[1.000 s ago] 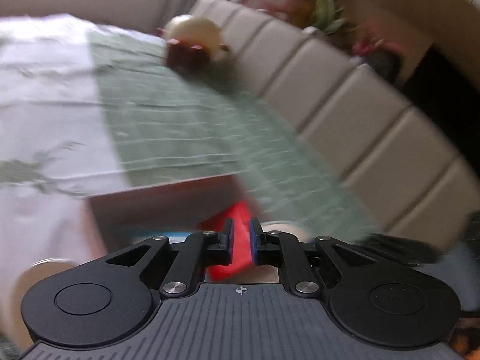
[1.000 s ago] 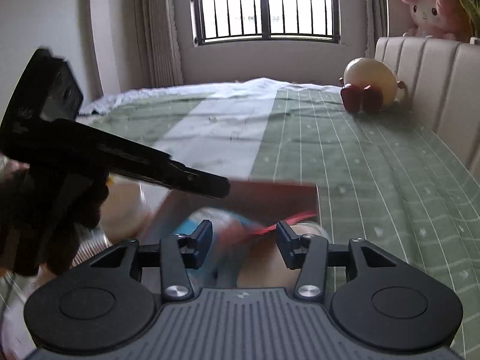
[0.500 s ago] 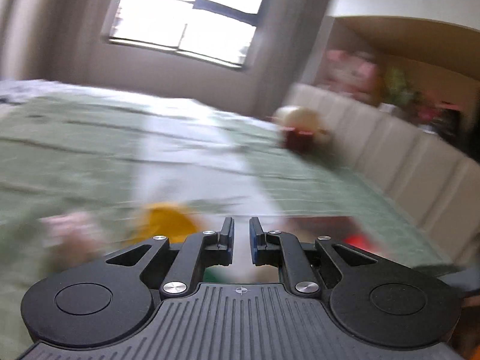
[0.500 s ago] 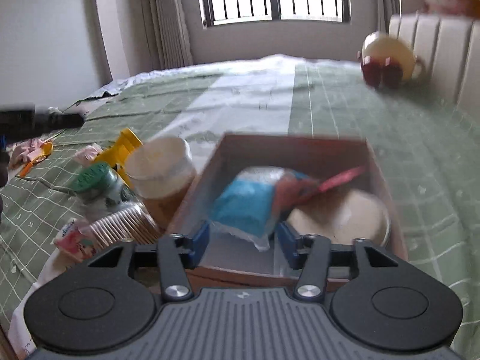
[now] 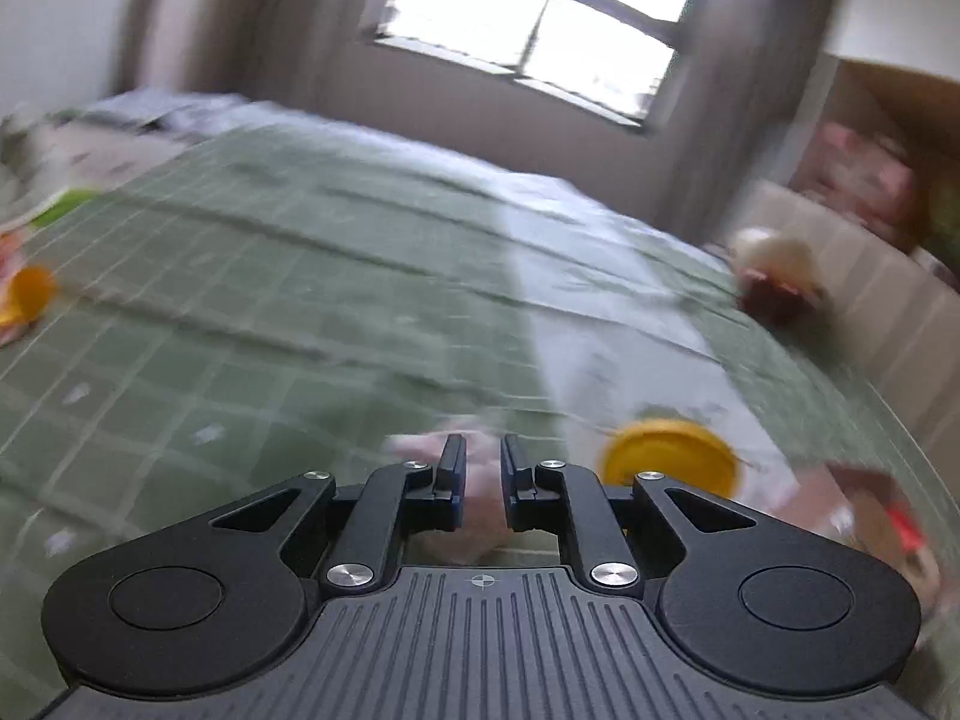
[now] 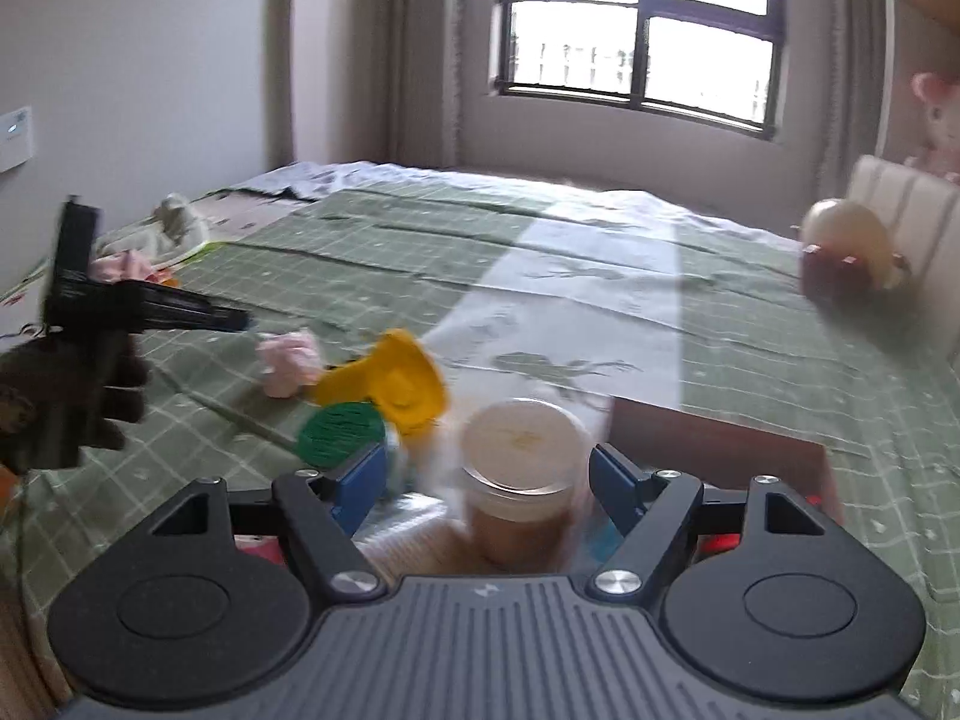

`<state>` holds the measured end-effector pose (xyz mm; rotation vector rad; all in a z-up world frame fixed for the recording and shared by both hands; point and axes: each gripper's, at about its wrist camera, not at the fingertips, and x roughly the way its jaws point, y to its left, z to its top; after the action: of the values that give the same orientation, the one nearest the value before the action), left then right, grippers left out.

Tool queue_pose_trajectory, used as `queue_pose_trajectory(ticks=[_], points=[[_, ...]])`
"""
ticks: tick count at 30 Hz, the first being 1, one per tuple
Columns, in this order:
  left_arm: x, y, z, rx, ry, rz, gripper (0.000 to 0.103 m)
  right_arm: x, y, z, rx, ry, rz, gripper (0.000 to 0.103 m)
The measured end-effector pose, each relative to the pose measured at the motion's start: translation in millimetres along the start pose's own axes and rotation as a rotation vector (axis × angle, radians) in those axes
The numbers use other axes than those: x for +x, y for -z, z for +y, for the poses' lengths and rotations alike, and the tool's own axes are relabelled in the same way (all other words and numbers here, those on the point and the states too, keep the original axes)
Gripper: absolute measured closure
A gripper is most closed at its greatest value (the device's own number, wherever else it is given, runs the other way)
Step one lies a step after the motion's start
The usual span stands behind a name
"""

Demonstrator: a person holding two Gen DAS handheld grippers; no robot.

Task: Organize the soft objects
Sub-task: 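Drop both items into the pink box, then grasp the yellow toy with the left gripper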

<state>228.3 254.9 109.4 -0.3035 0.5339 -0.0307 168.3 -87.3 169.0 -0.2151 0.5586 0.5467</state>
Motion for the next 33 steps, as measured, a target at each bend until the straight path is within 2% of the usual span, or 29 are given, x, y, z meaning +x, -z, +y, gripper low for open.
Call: queue_pose_trajectory(ticks=[3,6,9,12,18,22,24,26,29,31,33], points=[[5.5,5.0,-26.6,0.107,0.145,0.004,0.088,3.6,-2.1,14.6,-0.036,-0.02,0.005,0.028],[19.5,-2.7,-59.6,0.185,0.176,0.048,0.086,5.4,3.0,21.9,-0.049,-0.046,0.016,0.028],[42.0,-11.0,-84.7,0.271,0.148,0.14,0.086,6.2,11.8,21.7,-0.053,-0.07,0.035,0.028],[63.6,-11.3,-94.5,0.366,0.101,0.226,0.086,7.2,20.0,15.0,-0.037,-0.079,0.045,0.028],[75.7,-7.0,-95.1,0.448,0.074,0.303,0.084,11.4,27.4,3.8,-0.01,-0.102,0.055,0.028],[77.9,-6.7,-98.8,0.487,0.006,0.29,0.082,13.9,33.5,-1.1,0.002,-0.123,0.065,0.028],[69.0,-1.5,-105.4,0.544,-0.026,0.243,0.082,14.8,37.2,-1.8,0.0,-0.123,0.071,0.028],[60.4,4.3,-107.3,0.567,-0.025,0.208,0.082,16.2,40.5,-3.4,0.003,-0.126,0.082,0.028],[51.5,7.7,-97.9,0.518,-0.039,0.156,0.08,18.0,44.6,-5.3,0.018,-0.131,0.095,0.028],[49.9,0.4,-75.4,0.353,-0.013,0.138,0.081,17.5,46.2,-6.1,0.028,-0.137,0.096,0.028],[52.1,-7.3,-47.4,0.164,0.063,0.147,0.08,15.9,47.2,-6.0,0.032,-0.144,0.096,0.028]])
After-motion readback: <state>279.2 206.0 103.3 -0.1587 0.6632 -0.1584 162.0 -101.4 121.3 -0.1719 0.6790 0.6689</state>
